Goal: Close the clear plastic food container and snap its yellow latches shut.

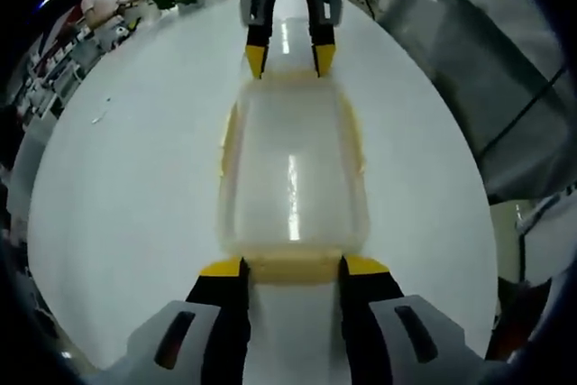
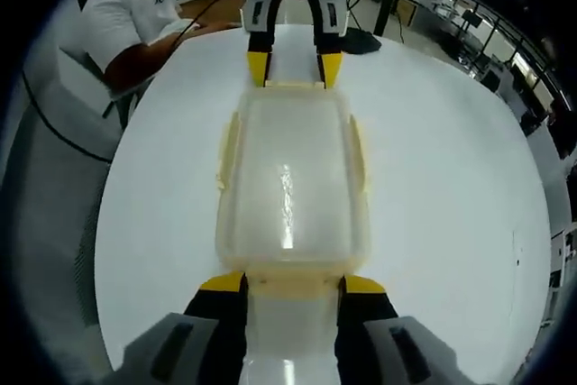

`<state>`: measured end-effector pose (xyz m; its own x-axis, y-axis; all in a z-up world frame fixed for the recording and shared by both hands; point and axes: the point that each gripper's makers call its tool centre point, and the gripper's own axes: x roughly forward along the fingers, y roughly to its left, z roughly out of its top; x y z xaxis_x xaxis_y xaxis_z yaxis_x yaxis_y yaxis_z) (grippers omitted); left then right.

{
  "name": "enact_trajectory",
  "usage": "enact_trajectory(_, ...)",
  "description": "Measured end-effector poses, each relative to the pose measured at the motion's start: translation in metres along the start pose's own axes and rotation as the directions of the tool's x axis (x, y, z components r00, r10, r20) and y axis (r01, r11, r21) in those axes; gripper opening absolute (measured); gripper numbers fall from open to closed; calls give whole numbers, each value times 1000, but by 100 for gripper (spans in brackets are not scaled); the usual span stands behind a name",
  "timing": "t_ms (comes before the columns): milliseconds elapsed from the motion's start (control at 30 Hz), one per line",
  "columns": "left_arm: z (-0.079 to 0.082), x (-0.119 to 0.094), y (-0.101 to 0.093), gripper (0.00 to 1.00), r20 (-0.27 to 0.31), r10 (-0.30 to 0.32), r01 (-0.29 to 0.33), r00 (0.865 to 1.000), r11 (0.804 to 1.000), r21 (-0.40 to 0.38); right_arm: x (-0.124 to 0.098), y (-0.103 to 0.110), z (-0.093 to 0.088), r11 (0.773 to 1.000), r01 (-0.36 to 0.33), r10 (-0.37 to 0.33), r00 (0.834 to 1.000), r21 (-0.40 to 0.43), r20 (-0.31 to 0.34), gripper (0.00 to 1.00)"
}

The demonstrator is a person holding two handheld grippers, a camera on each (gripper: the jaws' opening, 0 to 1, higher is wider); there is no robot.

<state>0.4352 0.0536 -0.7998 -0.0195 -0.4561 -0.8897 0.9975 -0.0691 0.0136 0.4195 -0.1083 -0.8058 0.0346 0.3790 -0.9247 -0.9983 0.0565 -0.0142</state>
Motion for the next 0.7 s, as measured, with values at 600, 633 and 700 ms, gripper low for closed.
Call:
enact_trajectory(600,35,-40,-32,37,-3,1,-2,1000,999,-41,-67,23,15,995,-8,12,999,-97,48,36)
enact_trajectory(633,38,-42,-33,37,-2,-1,1,1000,999,-44,-70,24,14,995,-8,13,999,-99,51,36)
enact_trajectory(700,44,-45,-34,37,-9,9,-9,1000,999,-37,-77,25,13,995,-7,14,998,-96,66,36)
